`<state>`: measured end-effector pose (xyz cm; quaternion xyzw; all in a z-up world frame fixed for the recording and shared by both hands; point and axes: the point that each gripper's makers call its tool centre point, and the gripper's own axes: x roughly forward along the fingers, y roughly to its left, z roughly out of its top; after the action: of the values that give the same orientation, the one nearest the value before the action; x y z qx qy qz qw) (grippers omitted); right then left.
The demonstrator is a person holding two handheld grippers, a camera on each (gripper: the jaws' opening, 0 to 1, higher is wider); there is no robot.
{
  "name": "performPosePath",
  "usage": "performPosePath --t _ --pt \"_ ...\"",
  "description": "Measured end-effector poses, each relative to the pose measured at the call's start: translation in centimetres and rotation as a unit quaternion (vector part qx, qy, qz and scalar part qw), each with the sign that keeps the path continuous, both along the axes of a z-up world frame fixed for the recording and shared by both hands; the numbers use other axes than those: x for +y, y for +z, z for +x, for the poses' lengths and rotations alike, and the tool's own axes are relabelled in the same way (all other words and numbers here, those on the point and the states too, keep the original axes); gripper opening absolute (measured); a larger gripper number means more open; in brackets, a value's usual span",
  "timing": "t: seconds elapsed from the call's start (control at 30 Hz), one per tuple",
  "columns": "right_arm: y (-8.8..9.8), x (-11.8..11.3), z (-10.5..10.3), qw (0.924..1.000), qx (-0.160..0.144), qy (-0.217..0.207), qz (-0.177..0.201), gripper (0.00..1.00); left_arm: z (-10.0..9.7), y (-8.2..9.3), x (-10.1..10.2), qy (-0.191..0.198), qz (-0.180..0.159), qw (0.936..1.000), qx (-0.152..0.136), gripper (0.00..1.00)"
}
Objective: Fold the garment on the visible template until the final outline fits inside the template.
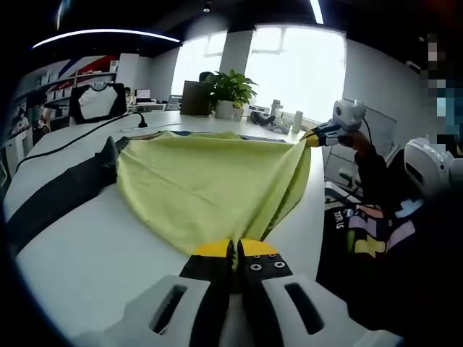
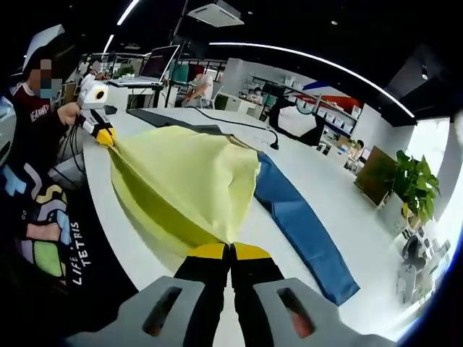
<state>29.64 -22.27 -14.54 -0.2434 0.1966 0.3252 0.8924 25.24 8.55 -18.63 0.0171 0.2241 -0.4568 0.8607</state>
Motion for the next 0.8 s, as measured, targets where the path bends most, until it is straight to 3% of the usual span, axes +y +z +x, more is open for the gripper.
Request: performPosePath --t 0.23,0.37,0.8 --pt "-1.6 -0.1 -0.8 0.9995 0.025 0.018 -0.010 0.00 -0.1 0.0 0.4 -0.005 -0.009 0.9999 0.014 0.03" --pt "-2.8 0.0 -1.3 0.9979 0.043 0.034 -0.035 0.00 -0.3 0.0 0.3 -0.006 -0.012 0.9997 0.021 0.03" --pt "-4.1 0.2 -2.0 0.9928 0.081 0.075 -0.047 0.00 -0.5 0.0 0.3 -0.008 -0.022 0.9990 0.037 0.03"
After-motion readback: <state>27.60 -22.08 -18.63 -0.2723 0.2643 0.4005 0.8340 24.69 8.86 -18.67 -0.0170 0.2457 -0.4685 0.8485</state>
